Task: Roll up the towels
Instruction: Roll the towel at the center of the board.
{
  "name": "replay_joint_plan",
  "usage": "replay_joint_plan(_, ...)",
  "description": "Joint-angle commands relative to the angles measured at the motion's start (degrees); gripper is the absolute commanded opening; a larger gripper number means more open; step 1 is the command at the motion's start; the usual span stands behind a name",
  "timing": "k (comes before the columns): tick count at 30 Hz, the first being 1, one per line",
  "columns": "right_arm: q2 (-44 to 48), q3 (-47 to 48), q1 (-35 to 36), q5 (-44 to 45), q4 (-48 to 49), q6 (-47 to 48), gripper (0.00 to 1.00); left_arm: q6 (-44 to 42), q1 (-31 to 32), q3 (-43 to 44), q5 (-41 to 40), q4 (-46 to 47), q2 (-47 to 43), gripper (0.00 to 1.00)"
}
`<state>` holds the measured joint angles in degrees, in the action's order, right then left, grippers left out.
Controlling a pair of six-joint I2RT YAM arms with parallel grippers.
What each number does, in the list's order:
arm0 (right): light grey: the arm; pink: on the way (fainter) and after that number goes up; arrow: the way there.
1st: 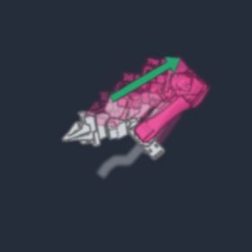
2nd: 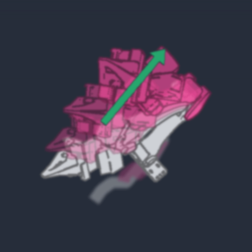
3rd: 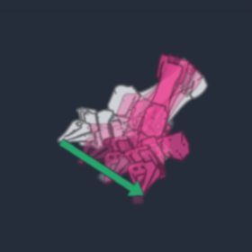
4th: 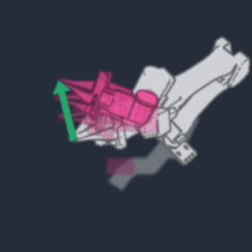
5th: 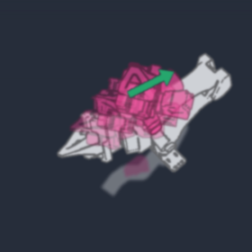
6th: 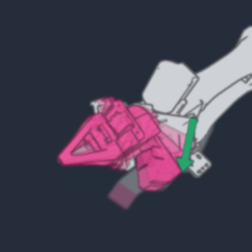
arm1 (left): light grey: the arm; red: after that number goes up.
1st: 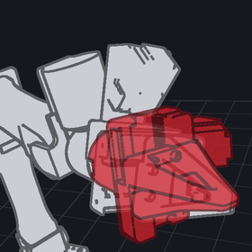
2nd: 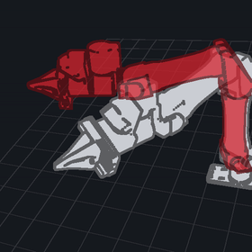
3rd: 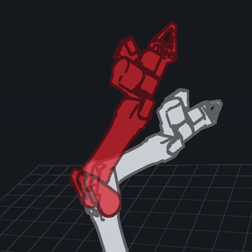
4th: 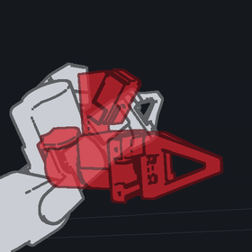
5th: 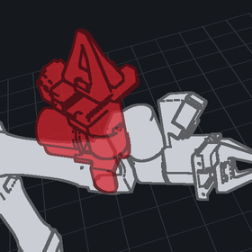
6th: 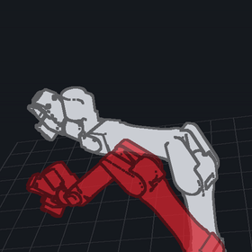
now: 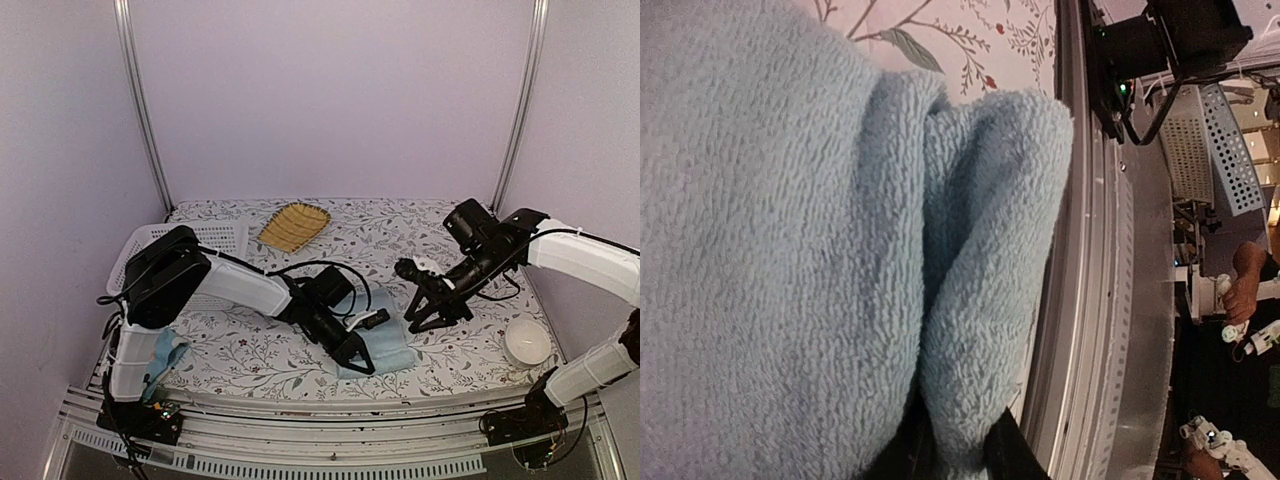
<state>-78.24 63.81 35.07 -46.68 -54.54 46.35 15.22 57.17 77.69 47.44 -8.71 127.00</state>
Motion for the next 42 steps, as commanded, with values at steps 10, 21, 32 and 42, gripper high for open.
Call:
replay_joint_plan(10, -5.67, -16.07, 17.72, 30.07, 28.18, 0.3, 0.45, 4.82, -0.87, -2.06, 0.92, -4.88, 5.16, 0.21)
replay_joint_plan(21, -12.04, -17.91, 20.85, 31.63, 33.13, -0.18, 0.42, 4.73, -1.05, -1.91, 1.39, -4.94, 5.74, 0.28)
replay_joint_plan(32, -15.44, -15.77, 21.73, 27.06, 28.35, -0.57, 0.03, 2.49, -1.37, -6.52, -5.02, -0.79, -1.59, 0.37)
replay_joint_plan(42, -22.0, -5.18, 16.65, 7.08, 9.75, -0.6, 0.02, 5.14, -3.45, -22.48, -20.51, 16.12, -22.75, 0.49)
